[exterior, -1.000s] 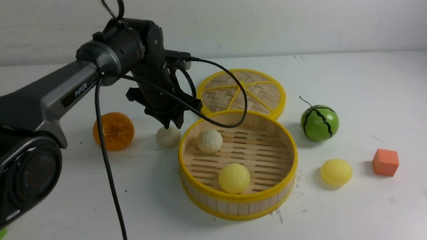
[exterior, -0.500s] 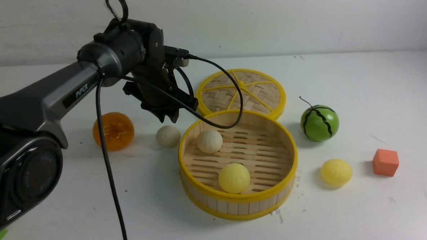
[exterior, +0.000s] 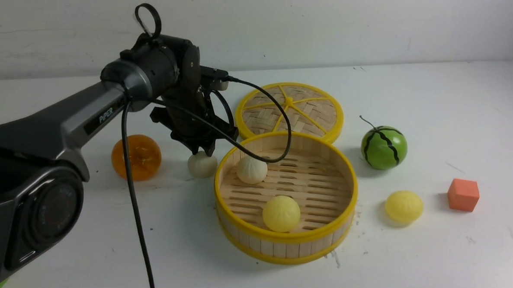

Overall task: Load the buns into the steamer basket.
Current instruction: Use the left arm to grab a steamed stuffed bun, then use the left arm to put the steamed stuffed bun into the steamer

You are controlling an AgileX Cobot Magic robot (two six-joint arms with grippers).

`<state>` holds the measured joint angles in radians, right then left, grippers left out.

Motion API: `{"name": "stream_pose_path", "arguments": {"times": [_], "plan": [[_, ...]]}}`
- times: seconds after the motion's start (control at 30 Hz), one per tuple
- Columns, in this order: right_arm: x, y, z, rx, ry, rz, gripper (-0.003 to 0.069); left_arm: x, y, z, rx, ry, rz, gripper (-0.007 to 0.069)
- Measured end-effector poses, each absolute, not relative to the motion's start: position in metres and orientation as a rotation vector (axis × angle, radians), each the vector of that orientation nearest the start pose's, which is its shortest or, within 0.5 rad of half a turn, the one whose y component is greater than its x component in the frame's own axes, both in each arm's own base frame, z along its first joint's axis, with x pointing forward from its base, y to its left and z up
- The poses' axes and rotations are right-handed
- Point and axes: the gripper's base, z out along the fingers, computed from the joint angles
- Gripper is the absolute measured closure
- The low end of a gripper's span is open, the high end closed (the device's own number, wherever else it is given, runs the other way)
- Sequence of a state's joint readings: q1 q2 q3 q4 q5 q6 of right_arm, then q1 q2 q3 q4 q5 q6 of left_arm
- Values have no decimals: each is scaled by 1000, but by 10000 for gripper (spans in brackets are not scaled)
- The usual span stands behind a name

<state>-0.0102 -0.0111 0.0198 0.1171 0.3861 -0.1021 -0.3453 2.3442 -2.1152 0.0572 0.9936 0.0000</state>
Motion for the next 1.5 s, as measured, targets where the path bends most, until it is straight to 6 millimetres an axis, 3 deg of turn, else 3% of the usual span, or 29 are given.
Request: {"name": "stream_pose_path", "arguments": {"times": [0.47, 0.67, 0.8, 0.9, 1.0, 1.13, 1.17, 1.2, 1.27, 1.33, 1.5], "plan": [[52, 3, 173, -15, 1876, 39, 418, 484, -169, 200, 442, 2699, -30, 405], [52, 3, 173, -15, 1876, 39, 418, 481, -168, 199, 435, 2728, -24, 604], [52, 3, 173, -15, 1876, 39, 418, 480, -168, 200, 436, 2736, -22, 638], [52, 3, 173, -15, 1876, 38, 418, 476, -167, 216, 433, 2725, -25, 638], [52, 3, 173, -15, 1876, 38, 418, 463, -170, 252, 444, 2675, -35, 638], [52, 3, 173, -15, 1876, 39, 418, 435, -192, 303, 511, 2582, -91, 638], [52, 3, 173, -15, 1876, 39, 418, 432, -193, 307, 518, 2576, -96, 638], [52, 3, 173, -14, 1876, 39, 418, 421, -207, 315, 576, 2558, -128, 638], [52, 3, 173, -14, 1876, 39, 418, 409, -229, 317, 654, 2541, -163, 638], [52, 3, 173, -14, 1876, 39, 418, 400, -253, 308, 736, 2537, -193, 638], [52, 3, 173, -14, 1876, 39, 418, 399, -287, 279, 809, 2500, -212, 638]]}}
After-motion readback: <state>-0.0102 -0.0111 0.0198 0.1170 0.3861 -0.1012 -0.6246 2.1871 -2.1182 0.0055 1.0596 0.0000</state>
